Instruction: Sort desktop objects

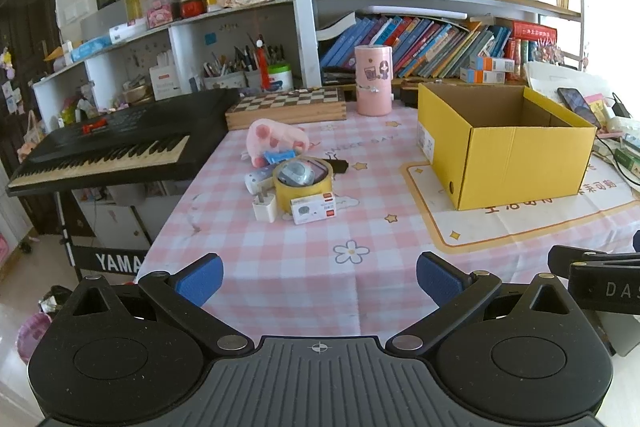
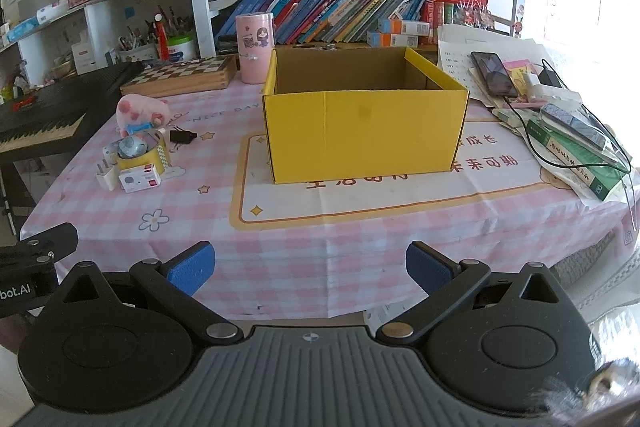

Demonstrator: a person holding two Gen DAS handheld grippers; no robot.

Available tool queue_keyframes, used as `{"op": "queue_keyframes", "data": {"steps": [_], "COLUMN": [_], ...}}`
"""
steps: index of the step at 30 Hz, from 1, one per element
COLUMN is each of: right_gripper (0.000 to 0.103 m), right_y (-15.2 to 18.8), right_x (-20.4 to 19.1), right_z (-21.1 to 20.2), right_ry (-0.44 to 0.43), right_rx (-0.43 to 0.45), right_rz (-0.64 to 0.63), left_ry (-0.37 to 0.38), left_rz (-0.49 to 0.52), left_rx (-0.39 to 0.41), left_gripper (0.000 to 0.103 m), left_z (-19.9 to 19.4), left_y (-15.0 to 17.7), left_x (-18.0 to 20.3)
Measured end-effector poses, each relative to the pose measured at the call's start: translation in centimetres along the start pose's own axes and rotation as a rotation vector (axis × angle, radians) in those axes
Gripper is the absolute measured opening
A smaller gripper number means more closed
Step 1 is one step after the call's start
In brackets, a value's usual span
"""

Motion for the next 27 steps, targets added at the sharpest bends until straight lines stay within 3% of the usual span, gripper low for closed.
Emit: {"op": "queue_keyframes", "data": {"steps": [27], "right_gripper": [0.103], "right_y": [0.0], "right_x": [0.9], "right_z": [-0.2], "right_ry": [0.009], "right_rx": [0.006], "right_rz": [0.023], "left_ry": [0.003], "left_rz": [0.001], "left_rx": [-0.003], "left_gripper": [0.103], "left_z": [-0.3], "left_y": [0.1], "left_x": [0.5]}}
Point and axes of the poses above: each gripper's, at about its wrist camera, not at the fingertips, and z roughly the way its jaws point, x to its right, y to its underside, the point moved 1 cm from there along z, roughly the way its jaws point, and after that the axes turned 15 degrees about y, right-handed, at the moved point
